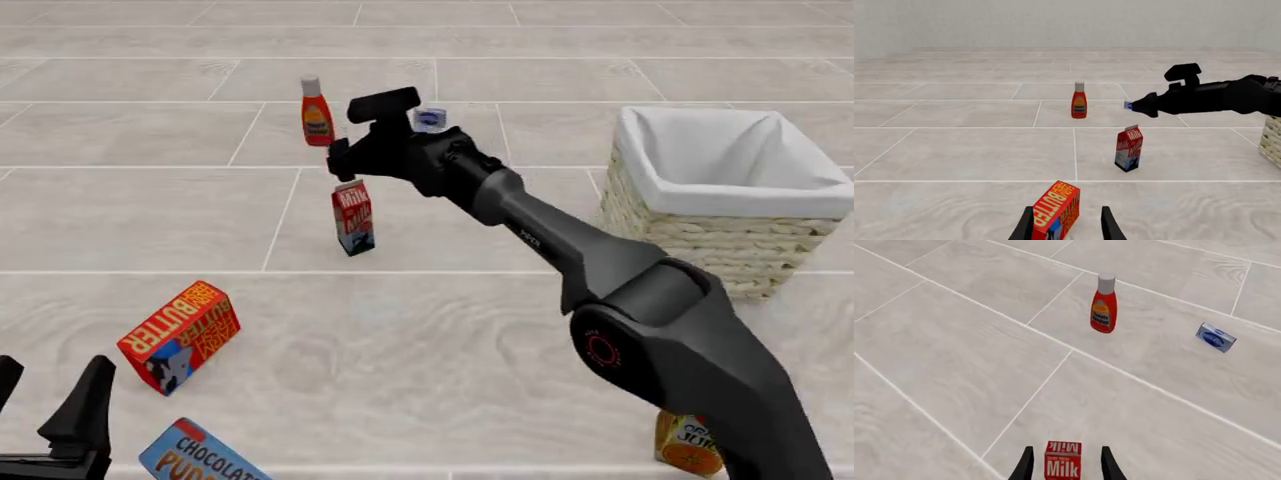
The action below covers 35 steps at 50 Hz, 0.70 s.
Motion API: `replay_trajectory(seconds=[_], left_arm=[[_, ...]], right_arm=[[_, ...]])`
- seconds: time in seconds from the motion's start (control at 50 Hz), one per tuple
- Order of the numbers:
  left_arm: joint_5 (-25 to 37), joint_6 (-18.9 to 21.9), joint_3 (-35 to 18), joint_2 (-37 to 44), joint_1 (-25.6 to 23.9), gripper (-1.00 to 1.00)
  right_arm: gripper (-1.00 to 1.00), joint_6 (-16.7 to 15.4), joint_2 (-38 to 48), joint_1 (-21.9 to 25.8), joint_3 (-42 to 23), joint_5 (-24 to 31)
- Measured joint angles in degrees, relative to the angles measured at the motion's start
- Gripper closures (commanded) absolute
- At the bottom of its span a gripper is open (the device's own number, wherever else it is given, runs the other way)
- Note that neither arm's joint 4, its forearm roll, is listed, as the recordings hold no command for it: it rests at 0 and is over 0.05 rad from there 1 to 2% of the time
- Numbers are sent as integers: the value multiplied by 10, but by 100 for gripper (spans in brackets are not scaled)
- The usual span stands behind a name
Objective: Pick the milk and place it in the basket.
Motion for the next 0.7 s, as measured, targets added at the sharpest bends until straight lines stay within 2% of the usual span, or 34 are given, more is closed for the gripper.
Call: replay_trajectory(seconds=[0.26,0.7], left_arm=[[0,0,0,0,0,-100],[0,0,0,0,0,-100]], right_arm=[[-100,13,58,-4,-55,15],[-100,35,116,2,-103,26]])
